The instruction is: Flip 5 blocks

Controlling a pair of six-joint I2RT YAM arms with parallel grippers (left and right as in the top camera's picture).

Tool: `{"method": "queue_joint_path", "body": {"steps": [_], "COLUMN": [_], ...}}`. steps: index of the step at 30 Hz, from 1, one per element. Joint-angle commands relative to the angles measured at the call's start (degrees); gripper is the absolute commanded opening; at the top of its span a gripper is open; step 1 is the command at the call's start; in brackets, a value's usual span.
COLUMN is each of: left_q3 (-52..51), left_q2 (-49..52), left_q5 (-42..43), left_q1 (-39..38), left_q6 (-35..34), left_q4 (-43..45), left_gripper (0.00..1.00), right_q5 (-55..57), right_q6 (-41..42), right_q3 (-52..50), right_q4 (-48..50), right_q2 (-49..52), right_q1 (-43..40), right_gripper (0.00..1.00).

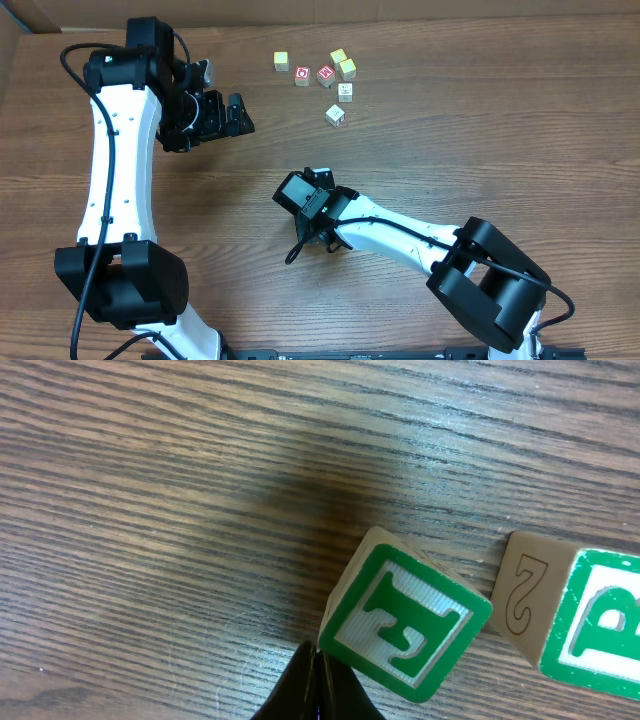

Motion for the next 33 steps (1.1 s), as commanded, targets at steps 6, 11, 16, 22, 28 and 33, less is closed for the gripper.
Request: {"method": "queue_joint_path", "body": {"steps": [6, 11, 16, 22, 28, 33], "left_q3": [1.1, 1.1, 1.1, 1.1, 1.1, 1.1], "left_q2": [0.6, 0.6, 0.6, 0.6, 0.6, 0.6], "left_q5": [-0.2, -0.2, -0.2, -0.2, -0.2, -0.2], "left_q1": [-0.4, -0.4, -0.4, -0.4, -0.4, -0.4], "left_q6": [0.7, 0.7, 0.7, 0.6, 0.6, 0.7], "left_q4": [0.2, 0.2, 0.2, 0.2, 0.2, 0.2], "left_gripper": [1.0, 1.0, 1.0, 1.0, 1.0, 1.0], "right_q5": [-4.3, -5.3, -2.6, -1.0, -0.3, 0.2], "right_q6": [-4.6, -5.2, -5.2, -5.2, -5.2, -5.2], "right_q3": [3.0, 3.8, 3.7, 3.7, 3.7, 3.7], "right_q4": [0.8, 4.3, 4.7, 1.1, -0.8, -2.3], "right_q2": [-2.6, -3.5, -1.6, 1.4, 1.4, 1.4], "right_q1": [-0.2, -0.2, -0.1, -0.4, -0.5, -0.7], "right_gripper": [0.04, 0.04, 0.04, 0.04, 0.04, 0.04]}}
